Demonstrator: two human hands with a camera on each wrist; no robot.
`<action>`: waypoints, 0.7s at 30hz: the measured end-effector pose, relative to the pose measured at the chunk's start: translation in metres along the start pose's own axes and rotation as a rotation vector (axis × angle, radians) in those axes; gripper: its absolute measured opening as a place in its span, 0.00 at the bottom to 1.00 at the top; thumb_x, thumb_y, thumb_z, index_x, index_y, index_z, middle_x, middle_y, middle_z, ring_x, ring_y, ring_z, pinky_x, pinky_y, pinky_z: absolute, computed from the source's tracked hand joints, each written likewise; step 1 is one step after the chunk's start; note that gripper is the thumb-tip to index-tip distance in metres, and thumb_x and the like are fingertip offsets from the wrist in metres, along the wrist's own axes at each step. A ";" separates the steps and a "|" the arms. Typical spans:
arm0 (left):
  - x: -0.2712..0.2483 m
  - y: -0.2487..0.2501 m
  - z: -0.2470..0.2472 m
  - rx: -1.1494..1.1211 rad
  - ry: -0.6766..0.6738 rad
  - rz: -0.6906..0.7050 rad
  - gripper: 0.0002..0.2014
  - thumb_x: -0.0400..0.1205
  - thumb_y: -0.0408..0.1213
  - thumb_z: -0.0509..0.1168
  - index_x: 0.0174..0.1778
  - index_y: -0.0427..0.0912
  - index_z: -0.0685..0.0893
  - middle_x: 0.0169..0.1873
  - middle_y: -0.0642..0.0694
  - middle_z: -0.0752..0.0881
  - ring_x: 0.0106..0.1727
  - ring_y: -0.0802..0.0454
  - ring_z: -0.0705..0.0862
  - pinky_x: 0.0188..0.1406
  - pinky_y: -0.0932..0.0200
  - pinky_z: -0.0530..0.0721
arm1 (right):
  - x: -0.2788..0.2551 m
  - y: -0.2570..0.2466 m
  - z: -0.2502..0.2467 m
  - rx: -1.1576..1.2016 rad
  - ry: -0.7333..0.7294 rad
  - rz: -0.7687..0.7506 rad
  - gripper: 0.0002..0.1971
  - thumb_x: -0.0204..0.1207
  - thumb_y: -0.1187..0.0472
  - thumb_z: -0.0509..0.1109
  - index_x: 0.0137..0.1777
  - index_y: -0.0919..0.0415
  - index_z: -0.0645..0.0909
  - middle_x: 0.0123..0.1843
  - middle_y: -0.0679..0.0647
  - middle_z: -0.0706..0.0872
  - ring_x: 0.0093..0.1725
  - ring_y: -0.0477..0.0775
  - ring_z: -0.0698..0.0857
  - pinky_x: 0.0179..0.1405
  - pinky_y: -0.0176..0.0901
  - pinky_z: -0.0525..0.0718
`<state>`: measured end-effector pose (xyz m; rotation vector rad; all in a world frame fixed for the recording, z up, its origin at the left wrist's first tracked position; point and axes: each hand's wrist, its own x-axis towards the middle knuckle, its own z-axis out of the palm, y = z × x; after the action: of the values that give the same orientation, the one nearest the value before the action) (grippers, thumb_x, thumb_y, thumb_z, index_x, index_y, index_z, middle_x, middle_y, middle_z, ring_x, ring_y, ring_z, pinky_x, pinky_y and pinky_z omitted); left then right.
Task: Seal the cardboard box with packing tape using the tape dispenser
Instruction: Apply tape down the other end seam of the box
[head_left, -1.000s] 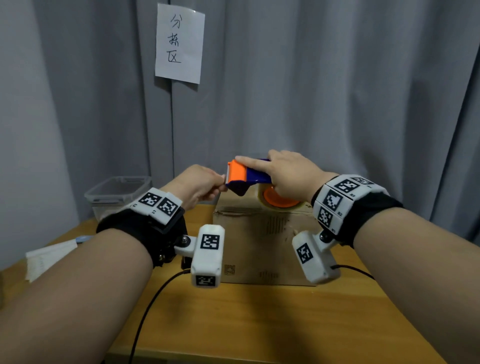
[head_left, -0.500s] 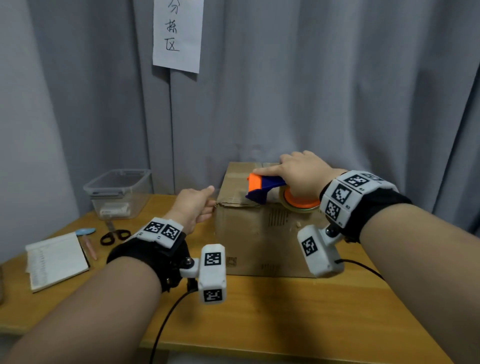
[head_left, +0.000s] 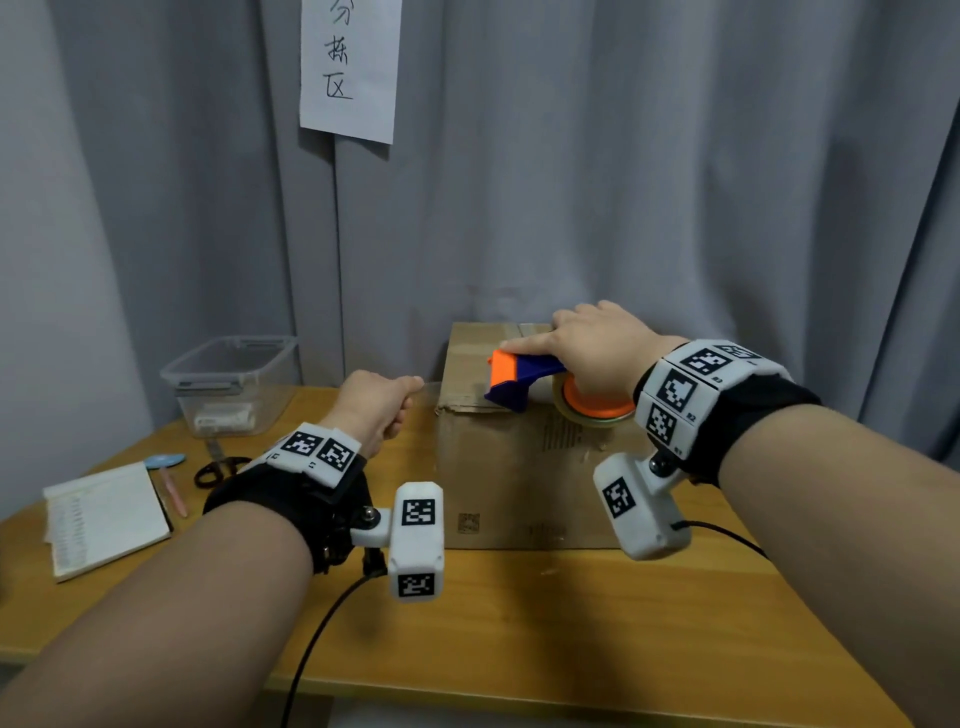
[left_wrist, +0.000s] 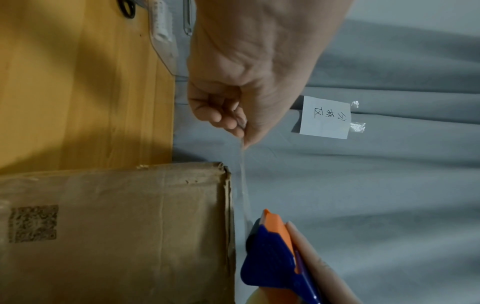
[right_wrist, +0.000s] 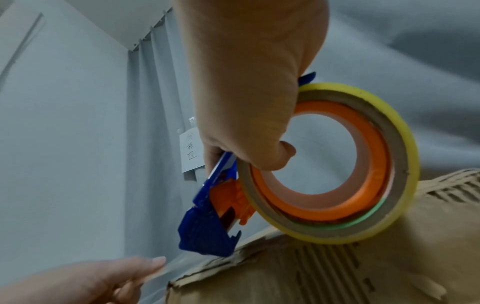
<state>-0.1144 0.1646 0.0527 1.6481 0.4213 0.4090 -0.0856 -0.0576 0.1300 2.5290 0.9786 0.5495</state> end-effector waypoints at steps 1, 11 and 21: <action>0.001 -0.001 -0.002 0.015 0.005 -0.001 0.15 0.80 0.37 0.69 0.28 0.40 0.75 0.22 0.47 0.74 0.21 0.54 0.69 0.16 0.66 0.69 | 0.003 -0.002 -0.001 -0.004 0.007 -0.006 0.28 0.80 0.40 0.56 0.80 0.33 0.53 0.49 0.51 0.69 0.52 0.56 0.73 0.51 0.47 0.62; 0.000 -0.010 -0.003 0.081 -0.005 0.009 0.18 0.77 0.44 0.71 0.27 0.38 0.75 0.21 0.46 0.72 0.21 0.52 0.68 0.19 0.63 0.68 | 0.018 -0.008 -0.009 -0.163 -0.058 -0.049 0.32 0.81 0.58 0.59 0.79 0.30 0.52 0.61 0.54 0.77 0.61 0.59 0.76 0.57 0.49 0.68; 0.004 -0.015 -0.010 0.073 0.059 0.044 0.20 0.78 0.39 0.71 0.24 0.40 0.69 0.20 0.44 0.68 0.19 0.49 0.63 0.19 0.63 0.63 | 0.020 -0.019 -0.013 -0.111 -0.047 -0.071 0.29 0.82 0.57 0.55 0.80 0.32 0.54 0.62 0.56 0.77 0.61 0.61 0.76 0.58 0.50 0.68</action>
<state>-0.1161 0.1768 0.0387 1.7217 0.4486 0.4812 -0.0883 -0.0281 0.1366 2.3887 0.9885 0.5067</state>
